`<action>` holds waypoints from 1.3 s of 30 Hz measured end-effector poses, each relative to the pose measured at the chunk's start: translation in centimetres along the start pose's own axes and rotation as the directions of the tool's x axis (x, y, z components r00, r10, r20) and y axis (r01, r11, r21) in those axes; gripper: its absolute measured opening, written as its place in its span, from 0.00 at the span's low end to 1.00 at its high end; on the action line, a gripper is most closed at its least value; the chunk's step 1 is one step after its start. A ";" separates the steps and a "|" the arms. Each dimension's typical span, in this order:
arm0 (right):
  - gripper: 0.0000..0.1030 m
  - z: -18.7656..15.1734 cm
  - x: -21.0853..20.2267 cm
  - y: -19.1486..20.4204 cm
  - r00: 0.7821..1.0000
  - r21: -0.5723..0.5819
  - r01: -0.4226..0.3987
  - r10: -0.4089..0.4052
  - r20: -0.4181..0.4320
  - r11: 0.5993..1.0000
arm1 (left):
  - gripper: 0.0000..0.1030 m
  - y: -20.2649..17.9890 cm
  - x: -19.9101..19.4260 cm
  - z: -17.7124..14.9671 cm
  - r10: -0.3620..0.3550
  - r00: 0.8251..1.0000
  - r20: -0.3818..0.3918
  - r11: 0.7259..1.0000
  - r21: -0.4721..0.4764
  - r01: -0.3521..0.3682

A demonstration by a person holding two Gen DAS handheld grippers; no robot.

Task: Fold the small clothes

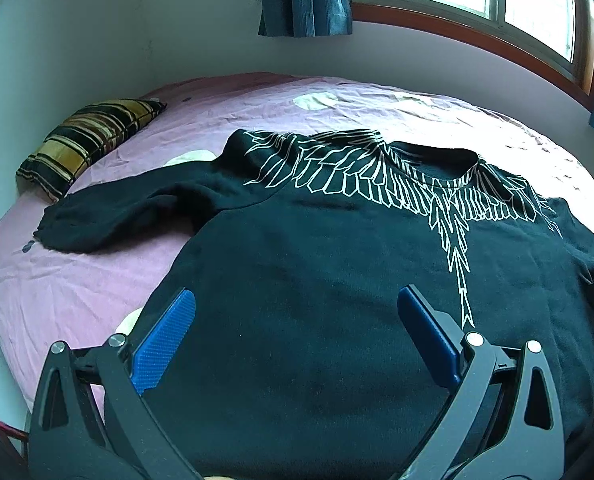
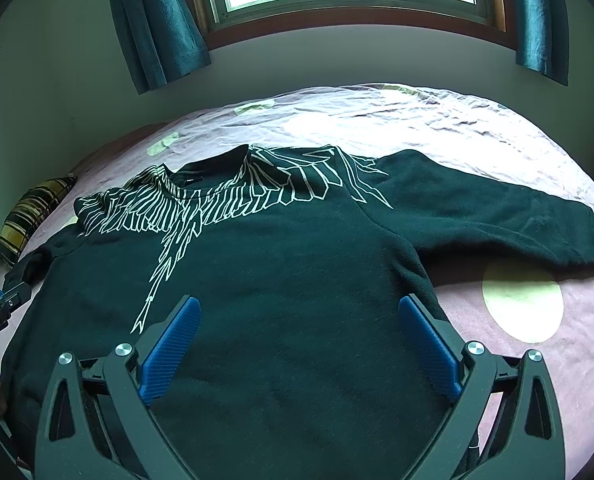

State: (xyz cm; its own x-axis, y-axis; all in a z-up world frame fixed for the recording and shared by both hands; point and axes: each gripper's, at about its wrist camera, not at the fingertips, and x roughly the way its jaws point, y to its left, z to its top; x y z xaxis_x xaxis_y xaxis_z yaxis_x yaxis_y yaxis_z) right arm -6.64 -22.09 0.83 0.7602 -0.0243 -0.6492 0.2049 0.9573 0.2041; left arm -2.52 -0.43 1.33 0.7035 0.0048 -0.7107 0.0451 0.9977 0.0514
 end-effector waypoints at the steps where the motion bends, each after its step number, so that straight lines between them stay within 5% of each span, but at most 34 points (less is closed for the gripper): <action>1: 0.96 -0.1 0.0 0.0 1.000 -0.001 -0.001 0.001 0.001 1.000 | 0.98 0.1 0.0 0.0 0.000 1.000 -0.001 1.000 -0.002 0.000; 39: 0.96 -0.9 0.5 0.0 1.000 0.006 -0.017 0.017 -0.022 1.000 | 0.98 0.1 0.0 -0.2 0.001 1.000 -0.006 1.000 0.002 -0.001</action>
State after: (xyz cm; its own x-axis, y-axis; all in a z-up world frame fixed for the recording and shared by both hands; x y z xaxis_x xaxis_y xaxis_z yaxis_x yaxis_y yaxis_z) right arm -6.78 -21.82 -0.11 0.7497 -0.0014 -0.6618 0.1959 0.9557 0.2199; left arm -2.64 -0.29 1.19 0.6990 0.0066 -0.7151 0.0455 0.9975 0.0536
